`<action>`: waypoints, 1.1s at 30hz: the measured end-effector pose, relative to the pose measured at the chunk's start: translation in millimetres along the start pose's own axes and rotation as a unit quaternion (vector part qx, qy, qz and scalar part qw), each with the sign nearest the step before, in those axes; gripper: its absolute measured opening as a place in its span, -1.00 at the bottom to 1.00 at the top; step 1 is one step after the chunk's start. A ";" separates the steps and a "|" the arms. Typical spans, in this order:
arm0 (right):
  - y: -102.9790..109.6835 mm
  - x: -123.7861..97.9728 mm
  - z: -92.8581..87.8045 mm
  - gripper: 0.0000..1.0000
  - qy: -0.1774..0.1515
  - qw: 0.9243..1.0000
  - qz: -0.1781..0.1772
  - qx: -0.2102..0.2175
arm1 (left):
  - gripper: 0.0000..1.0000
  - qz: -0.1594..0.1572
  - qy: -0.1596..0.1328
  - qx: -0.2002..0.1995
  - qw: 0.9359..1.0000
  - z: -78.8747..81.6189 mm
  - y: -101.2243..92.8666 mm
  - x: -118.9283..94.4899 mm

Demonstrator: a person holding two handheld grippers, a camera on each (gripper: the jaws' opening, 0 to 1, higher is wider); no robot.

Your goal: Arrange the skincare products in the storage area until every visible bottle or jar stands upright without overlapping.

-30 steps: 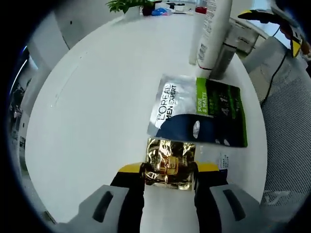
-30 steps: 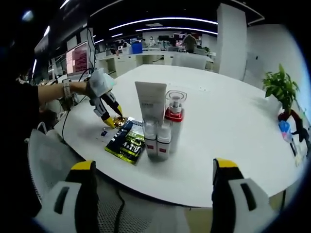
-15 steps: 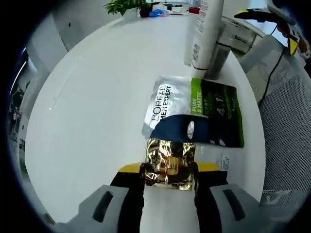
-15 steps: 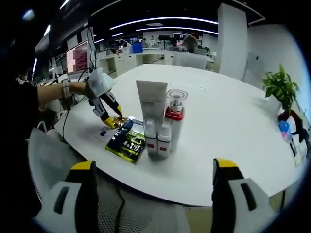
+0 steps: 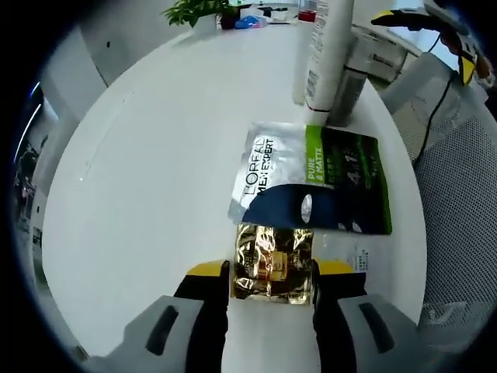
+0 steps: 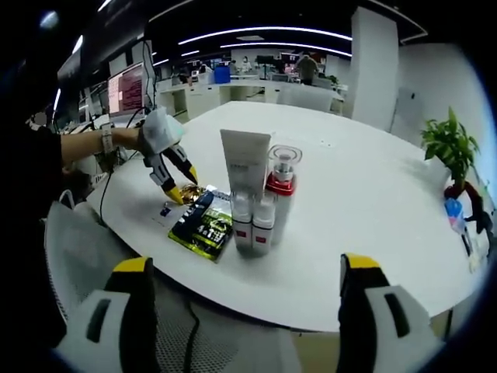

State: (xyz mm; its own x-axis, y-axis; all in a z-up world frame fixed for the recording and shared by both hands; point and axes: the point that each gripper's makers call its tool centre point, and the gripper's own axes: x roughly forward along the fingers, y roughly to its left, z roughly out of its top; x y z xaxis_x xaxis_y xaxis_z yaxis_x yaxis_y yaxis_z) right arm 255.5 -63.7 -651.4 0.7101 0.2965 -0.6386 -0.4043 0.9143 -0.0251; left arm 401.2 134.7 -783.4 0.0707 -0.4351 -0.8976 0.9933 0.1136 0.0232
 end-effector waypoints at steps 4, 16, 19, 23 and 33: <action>1.6 0.6 1.4 0.99 -0.001 1.000 0.001 -0.001 | -0.24 -0.002 0.001 -0.004 1.000 -0.6 0.2 0.5; 6.8 2.7 3.0 0.99 -0.008 1.000 0.006 0.002 | -0.27 0.018 -0.018 0.000 1.000 10.4 0.0 -9.0; 5.8 3.3 2.6 0.99 -0.006 1.000 0.006 -0.003 | -0.25 0.020 -0.029 -0.004 0.999 12.1 -1.4 -16.6; 1.8 5.1 3.0 0.99 -0.007 1.000 0.005 -0.004 | -0.21 0.036 -0.039 -0.007 0.999 13.0 -4.6 -29.4; -4.8 5.4 13.7 0.99 -0.020 1.000 0.007 -0.023 | 0.12 0.070 -0.112 -0.063 0.989 27.2 -20.0 -71.1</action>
State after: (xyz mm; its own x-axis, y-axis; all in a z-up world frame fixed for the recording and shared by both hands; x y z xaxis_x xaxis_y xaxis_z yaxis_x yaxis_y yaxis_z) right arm 269.2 -62.6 -644.3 0.7266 0.3210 -0.6075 -0.4401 0.8964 -0.0526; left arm 378.8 139.1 -708.0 0.2387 -0.5927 -0.7693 0.9542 0.2905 0.0723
